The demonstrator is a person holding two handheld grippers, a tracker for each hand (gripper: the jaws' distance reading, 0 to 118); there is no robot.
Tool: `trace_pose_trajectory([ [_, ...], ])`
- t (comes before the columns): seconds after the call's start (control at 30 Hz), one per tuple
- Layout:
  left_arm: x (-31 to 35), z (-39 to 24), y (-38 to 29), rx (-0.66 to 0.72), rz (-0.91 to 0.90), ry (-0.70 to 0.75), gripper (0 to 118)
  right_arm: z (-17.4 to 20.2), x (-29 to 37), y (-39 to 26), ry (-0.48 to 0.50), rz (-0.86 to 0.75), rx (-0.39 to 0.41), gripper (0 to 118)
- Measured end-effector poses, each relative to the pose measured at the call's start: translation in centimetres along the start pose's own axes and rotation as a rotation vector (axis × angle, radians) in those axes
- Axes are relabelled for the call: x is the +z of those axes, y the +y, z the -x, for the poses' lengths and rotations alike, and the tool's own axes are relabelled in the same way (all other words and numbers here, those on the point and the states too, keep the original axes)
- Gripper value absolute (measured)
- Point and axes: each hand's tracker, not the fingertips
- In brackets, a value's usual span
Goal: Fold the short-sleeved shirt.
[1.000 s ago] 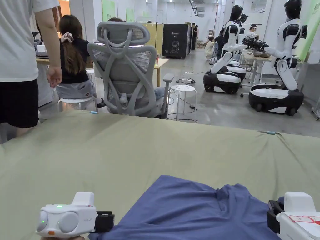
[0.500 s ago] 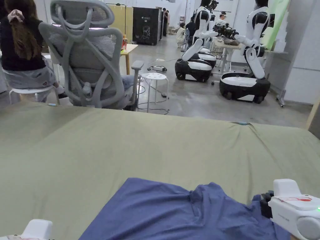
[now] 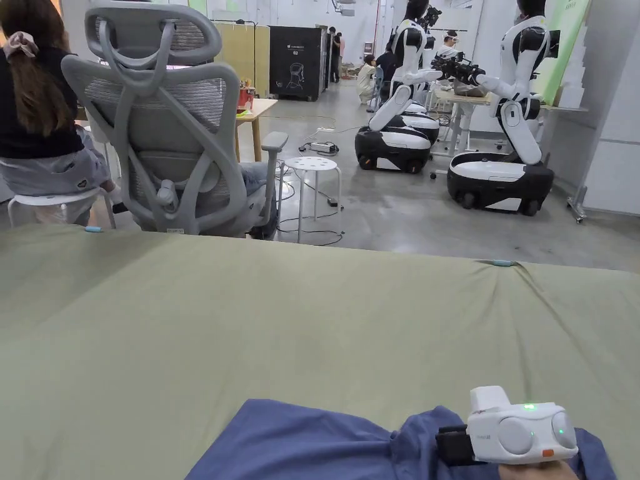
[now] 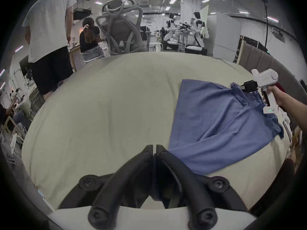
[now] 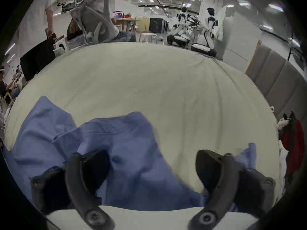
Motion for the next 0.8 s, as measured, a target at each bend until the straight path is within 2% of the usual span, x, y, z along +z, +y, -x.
trace_pose_trajectory([
  [0.07,-0.7,0.2,0.1,0.001,0.008,0.001,0,0.2,-0.4,-0.5,-0.006,0.012,-0.009,97],
  [0.1,-0.8,0.1,0.1,0.0,0.011,0.004,0,0.0,-0.1,-0.4,0.015,0.002,-0.05,81],
  [0.13,-1.0,0.1,0.1,0.001,0.014,0.006,0,-0.5,0.5,-0.2,0.07,-0.011,-0.107,58],
  [0.17,-1.1,0.2,0.3,0.0,0.016,0.005,0,-0.9,1.2,0.0,0.052,-0.047,-0.128,24],
  [0.2,-1.1,0.1,0.2,0.001,0.015,0.006,0,-1.3,1.9,0.0,0.033,-0.071,-0.125,1],
  [0.3,-1.0,0.1,0.3,0.006,0.016,0.005,0,-2.1,5.0,0.3,0.064,-0.074,-0.136,1],
  [0.37,-0.6,0.0,0.4,0.014,0.003,0.005,0,-1.6,7.9,0.5,0.022,-0.146,-0.072,1],
  [0.43,0.0,-0.1,0.9,0.017,-0.014,0.01,0,-1.7,11.2,0.6,0.035,-0.202,-0.079,1],
  [0.5,0.6,-0.5,1.7,0.013,-0.049,0.022,0,-1.0,14.7,0.6,0.003,-0.266,-0.044,1],
  [0.63,1.7,-1.3,5.2,-0.005,-0.141,0.078,0,0.0,21.0,0.8,-0.134,-0.394,0.071,1],
  [0.8,3.4,-2.9,12.1,-0.039,-0.302,0.17,0,0.1,28.5,2.3,-0.293,-0.557,0.105,1],
])
